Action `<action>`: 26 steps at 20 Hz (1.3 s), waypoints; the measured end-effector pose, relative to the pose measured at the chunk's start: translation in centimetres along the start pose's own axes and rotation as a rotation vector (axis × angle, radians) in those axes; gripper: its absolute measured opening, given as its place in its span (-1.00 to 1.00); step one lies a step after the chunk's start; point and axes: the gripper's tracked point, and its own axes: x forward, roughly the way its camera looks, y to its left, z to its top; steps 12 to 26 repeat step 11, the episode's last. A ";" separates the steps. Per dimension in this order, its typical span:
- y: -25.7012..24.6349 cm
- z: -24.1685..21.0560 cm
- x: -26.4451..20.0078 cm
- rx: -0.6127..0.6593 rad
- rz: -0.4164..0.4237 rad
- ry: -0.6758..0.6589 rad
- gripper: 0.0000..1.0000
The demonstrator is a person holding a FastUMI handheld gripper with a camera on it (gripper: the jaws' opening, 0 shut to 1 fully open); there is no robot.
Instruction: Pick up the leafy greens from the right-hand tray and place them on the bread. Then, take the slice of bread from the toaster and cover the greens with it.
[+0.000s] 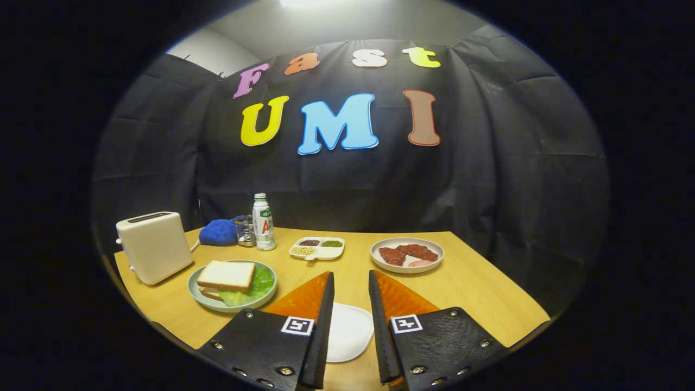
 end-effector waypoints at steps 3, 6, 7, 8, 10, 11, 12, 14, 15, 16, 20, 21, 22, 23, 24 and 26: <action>-4.6 0.1 -0.1 -0.038 -0.042 -0.039 -0.25; -7.8 0.5 0.0 -0.042 -0.036 -0.093 -0.26; -9.4 0.4 0.1 -0.050 -0.055 -0.092 -0.25; -11.3 0.3 0.3 -0.067 -0.087 -0.090 -0.25; -15.3 1.1 0.5 -0.057 -0.144 -0.106 -0.25; -17.0 1.4 0.5 -0.034 -0.154 -0.122 -0.26; -17.0 1.4 0.5 -0.034 -0.154 -0.122 -0.26; -17.0 1.4 0.5 -0.034 -0.154 -0.122 -0.26; -17.0 1.4 0.5 -0.034 -0.154 -0.122 -0.26; -17.0 1.4 0.5 -0.034 -0.154 -0.122 -0.26; -17.0 1.4 0.5 -0.034 -0.154 -0.122 -0.26; -17.0 1.4 0.5 -0.034 -0.154 -0.122 -0.26; -17.0 1.4 0.5 -0.034 -0.154 -0.122 -0.26; -17.0 1.4 0.5 -0.034 -0.154 -0.122 -0.26; -17.0 1.4 0.5 -0.034 -0.154 -0.122 -0.26; -17.0 1.4 0.5 -0.034 -0.154 -0.122 -0.26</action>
